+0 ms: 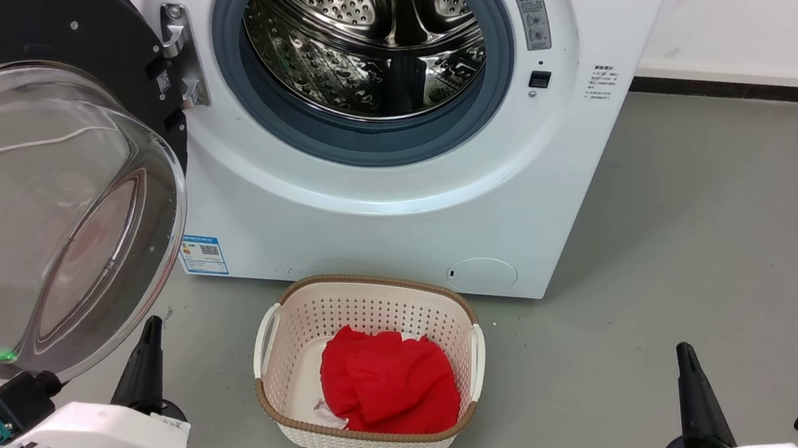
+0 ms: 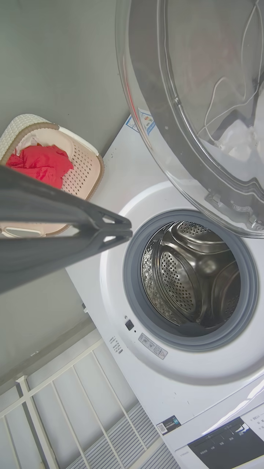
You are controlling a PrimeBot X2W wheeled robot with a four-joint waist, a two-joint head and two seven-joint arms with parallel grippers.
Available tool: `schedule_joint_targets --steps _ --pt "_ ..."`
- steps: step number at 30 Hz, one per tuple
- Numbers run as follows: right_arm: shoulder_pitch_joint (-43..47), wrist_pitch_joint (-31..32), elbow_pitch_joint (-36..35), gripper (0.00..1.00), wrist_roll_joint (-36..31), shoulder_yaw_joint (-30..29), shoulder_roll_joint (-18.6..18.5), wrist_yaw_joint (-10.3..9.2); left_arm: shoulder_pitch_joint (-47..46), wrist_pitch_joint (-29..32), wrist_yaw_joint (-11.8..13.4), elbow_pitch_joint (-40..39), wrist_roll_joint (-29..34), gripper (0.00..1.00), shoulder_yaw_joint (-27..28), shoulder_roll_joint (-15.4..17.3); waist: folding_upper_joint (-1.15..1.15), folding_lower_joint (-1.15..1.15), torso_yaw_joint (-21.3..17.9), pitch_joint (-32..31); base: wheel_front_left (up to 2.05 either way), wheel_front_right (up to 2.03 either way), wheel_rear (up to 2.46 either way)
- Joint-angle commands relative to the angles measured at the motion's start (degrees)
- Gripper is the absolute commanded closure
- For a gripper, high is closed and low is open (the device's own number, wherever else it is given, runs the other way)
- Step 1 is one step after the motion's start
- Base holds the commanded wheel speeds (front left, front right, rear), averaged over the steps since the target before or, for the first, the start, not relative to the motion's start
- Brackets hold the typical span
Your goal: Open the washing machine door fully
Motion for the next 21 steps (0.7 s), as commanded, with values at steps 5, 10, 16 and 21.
schedule_joint_targets --steps 5,10,16,21 --pt "-2.3 0.6 0.3 1.00 5.2 -0.3 -0.5 0.00 -2.1 1.2 -0.4 0.1 -5.0 1.00 0.1 0.2 0.00 0.00 0.0 0.0 0.00 0.00 0.00" --pt "-2.8 1.1 0.9 1.00 9.0 -0.5 -0.6 0.00 -2.6 2.1 -0.5 0.7 -8.8 1.00 0.2 0.2 0.00 0.00 0.1 0.0 0.00 0.00 0.00" --pt "-3.2 1.7 1.5 1.00 12.5 -0.7 -0.6 0.00 -3.0 3.0 -0.6 1.1 -12.3 1.00 0.2 0.2 0.00 0.00 0.1 0.1 0.00 0.00 0.00" --pt "-3.6 2.2 2.2 1.00 15.9 -0.9 -0.6 0.00 -3.4 3.8 -0.7 1.6 -15.7 1.00 0.3 0.2 0.00 0.00 0.1 0.1 0.00 0.00 0.00"
